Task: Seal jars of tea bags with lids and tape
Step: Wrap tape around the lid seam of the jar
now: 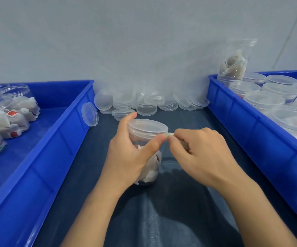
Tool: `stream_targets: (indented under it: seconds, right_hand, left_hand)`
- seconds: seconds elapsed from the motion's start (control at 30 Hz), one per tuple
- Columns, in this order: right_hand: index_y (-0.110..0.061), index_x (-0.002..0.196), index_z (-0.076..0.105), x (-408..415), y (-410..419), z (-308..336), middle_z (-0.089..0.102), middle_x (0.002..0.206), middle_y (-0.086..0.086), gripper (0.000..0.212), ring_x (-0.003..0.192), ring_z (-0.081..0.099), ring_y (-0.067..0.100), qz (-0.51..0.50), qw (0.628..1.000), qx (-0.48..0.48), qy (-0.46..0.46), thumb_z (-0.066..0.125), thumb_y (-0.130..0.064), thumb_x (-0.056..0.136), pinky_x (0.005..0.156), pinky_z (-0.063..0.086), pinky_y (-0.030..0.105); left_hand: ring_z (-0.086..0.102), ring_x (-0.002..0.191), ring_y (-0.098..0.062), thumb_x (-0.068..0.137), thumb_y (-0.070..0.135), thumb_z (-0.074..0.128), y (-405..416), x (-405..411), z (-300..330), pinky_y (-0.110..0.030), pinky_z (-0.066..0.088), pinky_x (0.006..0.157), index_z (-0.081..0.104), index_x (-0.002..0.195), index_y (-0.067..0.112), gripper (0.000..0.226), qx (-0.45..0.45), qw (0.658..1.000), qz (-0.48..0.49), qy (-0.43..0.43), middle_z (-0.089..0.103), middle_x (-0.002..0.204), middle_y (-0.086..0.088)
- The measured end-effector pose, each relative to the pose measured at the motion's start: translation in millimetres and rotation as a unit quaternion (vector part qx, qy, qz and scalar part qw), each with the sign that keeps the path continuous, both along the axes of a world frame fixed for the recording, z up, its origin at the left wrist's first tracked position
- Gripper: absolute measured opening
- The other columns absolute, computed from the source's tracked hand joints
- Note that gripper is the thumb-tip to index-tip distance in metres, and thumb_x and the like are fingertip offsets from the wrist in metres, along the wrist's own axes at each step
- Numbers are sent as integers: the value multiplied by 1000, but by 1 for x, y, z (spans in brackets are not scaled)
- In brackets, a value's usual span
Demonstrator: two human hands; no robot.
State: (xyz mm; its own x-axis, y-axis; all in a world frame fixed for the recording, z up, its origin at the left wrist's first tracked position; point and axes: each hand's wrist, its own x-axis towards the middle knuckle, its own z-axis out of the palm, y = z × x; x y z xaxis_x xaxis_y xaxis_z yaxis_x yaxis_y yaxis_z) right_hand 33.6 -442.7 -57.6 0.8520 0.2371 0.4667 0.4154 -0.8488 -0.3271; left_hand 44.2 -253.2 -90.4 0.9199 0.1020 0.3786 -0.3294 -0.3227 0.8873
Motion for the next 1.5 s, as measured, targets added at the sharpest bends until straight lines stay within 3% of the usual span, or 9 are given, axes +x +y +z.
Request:
stream_targets:
  seconds: [0.17,0.33,0.43,0.57,0.73,0.93,1.2,1.5]
  right_hand:
    - [-15,61,37,0,-5,2,32,46,-1,49,51,41,32,-11,1000,-20,-1,52,-42,100,51,31,36]
    - [-15,63,35,-1,-4,2,30,48,0,49,53,36,31,20,1000,1,10,44,-44,101,53,30,37]
    - [-16,66,39,-2,-5,4,37,50,-1,46,55,39,30,39,999,3,27,42,-46,101,55,35,40]
    - [-19,80,48,-1,-4,5,56,65,-1,41,67,52,32,57,996,-9,71,30,-47,104,66,45,47]
    - [-19,82,46,-1,-7,5,55,68,-2,36,67,52,31,44,996,-19,75,32,-43,105,64,44,45]
    - [-17,81,56,-1,-8,6,56,60,1,43,63,53,31,50,996,-9,68,34,-47,102,66,48,47]
    - [-23,69,43,1,-11,3,39,49,-3,41,50,41,26,61,998,-9,-2,46,-44,104,50,30,36]
    - [-16,63,42,1,-7,-2,29,45,-5,43,47,37,28,39,999,10,-33,63,-29,99,49,29,34]
  left_hand:
    - [67,118,2,59,77,84,0,2,-2,-27,55,99,48,140,46,94,-3,1000,-24,10,69,125,23]
    - [67,112,4,61,72,81,-2,-1,-3,-16,55,89,51,131,48,81,-2,1000,10,-1,67,117,30]
    - [67,108,5,60,68,78,-6,-2,-2,-14,55,85,54,131,44,78,-18,999,39,-6,69,114,24]
    - [65,108,9,54,72,80,-14,-4,-3,-15,55,85,52,129,46,84,-24,997,72,-12,65,114,33]
    - [59,109,16,46,81,83,-18,-7,-2,-3,47,82,50,131,47,97,1,994,104,-22,56,119,43]
    - [65,113,6,50,79,82,-16,-7,0,-29,58,96,57,141,34,105,-3,994,105,-14,69,118,24]
    - [66,106,12,47,80,82,-5,-5,4,-6,50,81,62,133,37,98,-20,997,72,22,72,110,28]
    - [63,104,14,50,81,77,-14,-10,5,-3,48,82,61,134,33,99,17,993,112,-11,69,109,25]
